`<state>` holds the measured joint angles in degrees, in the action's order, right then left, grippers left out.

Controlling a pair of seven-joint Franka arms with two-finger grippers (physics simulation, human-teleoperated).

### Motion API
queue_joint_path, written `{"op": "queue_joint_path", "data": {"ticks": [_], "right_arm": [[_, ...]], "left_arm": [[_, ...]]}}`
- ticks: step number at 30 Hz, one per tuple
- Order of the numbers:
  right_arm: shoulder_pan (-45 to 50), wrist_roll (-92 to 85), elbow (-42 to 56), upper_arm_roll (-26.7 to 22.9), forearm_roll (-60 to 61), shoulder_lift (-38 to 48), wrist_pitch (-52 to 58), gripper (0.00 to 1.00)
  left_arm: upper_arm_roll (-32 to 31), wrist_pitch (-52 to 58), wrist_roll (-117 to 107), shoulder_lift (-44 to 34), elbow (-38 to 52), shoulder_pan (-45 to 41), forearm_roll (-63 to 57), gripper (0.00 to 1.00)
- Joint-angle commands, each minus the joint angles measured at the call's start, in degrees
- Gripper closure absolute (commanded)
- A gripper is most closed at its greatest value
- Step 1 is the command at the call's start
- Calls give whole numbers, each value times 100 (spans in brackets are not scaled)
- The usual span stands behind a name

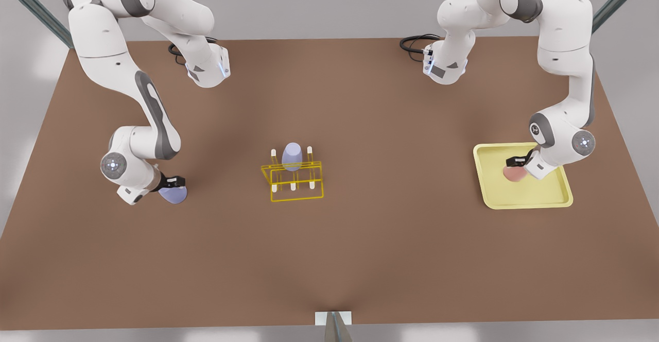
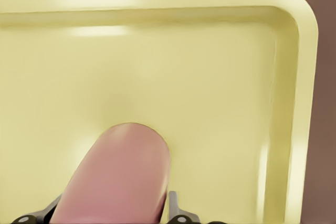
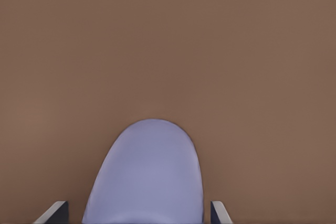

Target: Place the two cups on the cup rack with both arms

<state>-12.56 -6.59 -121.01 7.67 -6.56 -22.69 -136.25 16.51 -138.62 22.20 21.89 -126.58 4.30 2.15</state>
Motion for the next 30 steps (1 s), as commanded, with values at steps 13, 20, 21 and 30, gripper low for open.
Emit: {"op": "queue_joint_path", "data": {"ticks": [13, 20, 21, 30], "right_arm": [[8, 0, 43, -11, -21, -148, 2, 0], [8, -9, -1, -37, -56, -166, 64, 0], [8, -9, -1, -37, -65, -175, 64, 0], [8, -36, 16, -37, -65, -166, 108, 12]], "left_arm": [[1, -104, 74, 8, 20, 0, -13, 14], [-25, -60, 39, -132, 204, -79, -22, 14], [-25, -51, 12, -202, 204, -140, -13, 14], [-991, 2672, -3088, -151, 2601, -1353, 13, 14]]}}
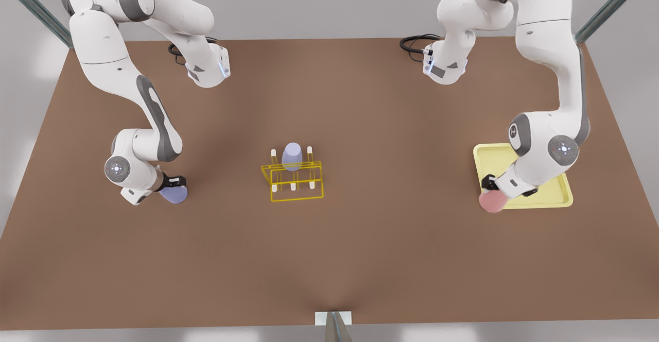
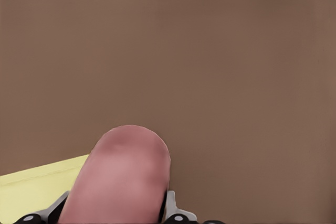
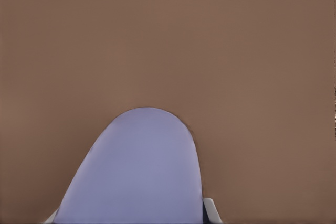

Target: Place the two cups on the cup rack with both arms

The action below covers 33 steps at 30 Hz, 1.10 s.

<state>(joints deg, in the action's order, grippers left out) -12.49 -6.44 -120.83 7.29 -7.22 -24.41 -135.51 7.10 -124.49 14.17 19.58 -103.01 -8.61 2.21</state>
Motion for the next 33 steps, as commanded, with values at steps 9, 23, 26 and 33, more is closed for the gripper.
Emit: {"op": "queue_joint_path", "data": {"ticks": [9, 23, 26, 33], "right_arm": [[44, -129, 446, 114, 2, 121, 631, 26], [624, -6, 1791, 2303, 229, 217, 649, 25], [958, -24, 1976, 2312, 274, 147, 666, 25], [1125, -85, 1905, 2426, 309, 156, 833, 25]], "left_arm": [[-1607, 1498, -6637, 1557, 2847, -879, -10, 14], [-2468, 1524, -9108, 2453, 4262, -1714, 350, 14], [-2433, 997, -9090, 2673, 4491, -1714, 341, 14], [-2459, 1059, -9169, 2840, 4491, -1925, 614, 14]]}}
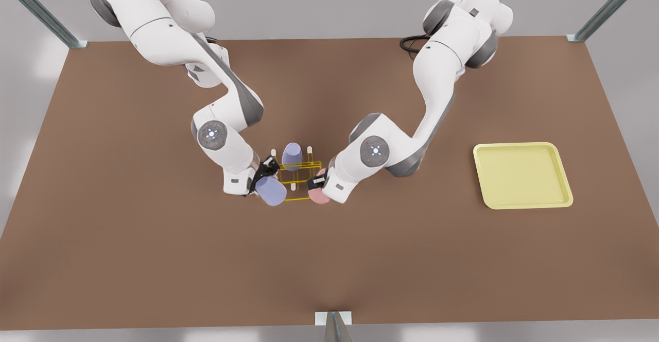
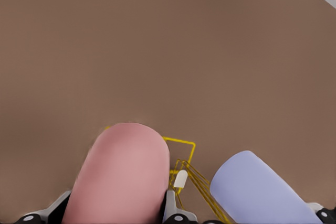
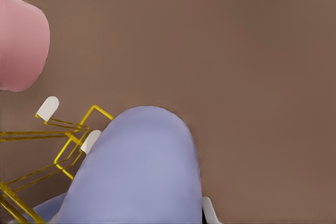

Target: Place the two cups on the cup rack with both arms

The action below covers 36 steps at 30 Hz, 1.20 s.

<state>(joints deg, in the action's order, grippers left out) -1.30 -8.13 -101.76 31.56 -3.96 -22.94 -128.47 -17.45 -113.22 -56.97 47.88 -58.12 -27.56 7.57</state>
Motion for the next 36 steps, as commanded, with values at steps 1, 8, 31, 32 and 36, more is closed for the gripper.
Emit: {"op": "queue_joint_path", "data": {"ticks": [1, 8, 31, 32, 36], "right_arm": [[-19, 83, -2, 26, -17, 9, 173, 25], [-10, 22, -2, 26, -26, -44, 393, 25], [-353, 998, 2688, -1222, -958, 1221, 5684, 0], [-353, 936, 2354, -1407, -835, 1652, 5658, 0], [-291, 892, 1932, -1591, -773, 2136, 5526, 0]], "left_arm": [[5, -147, -2055, 73, 11, -82, 69, 14], [76, -543, -2020, 442, -6, -206, -151, 0], [700, 3439, 5820, -3338, -1773, 3459, -1162, 0], [700, 3465, 5828, -3205, -1527, 3468, -1153, 0], [700, 3483, 5828, -3162, -1518, 3468, -1161, 0]]}}
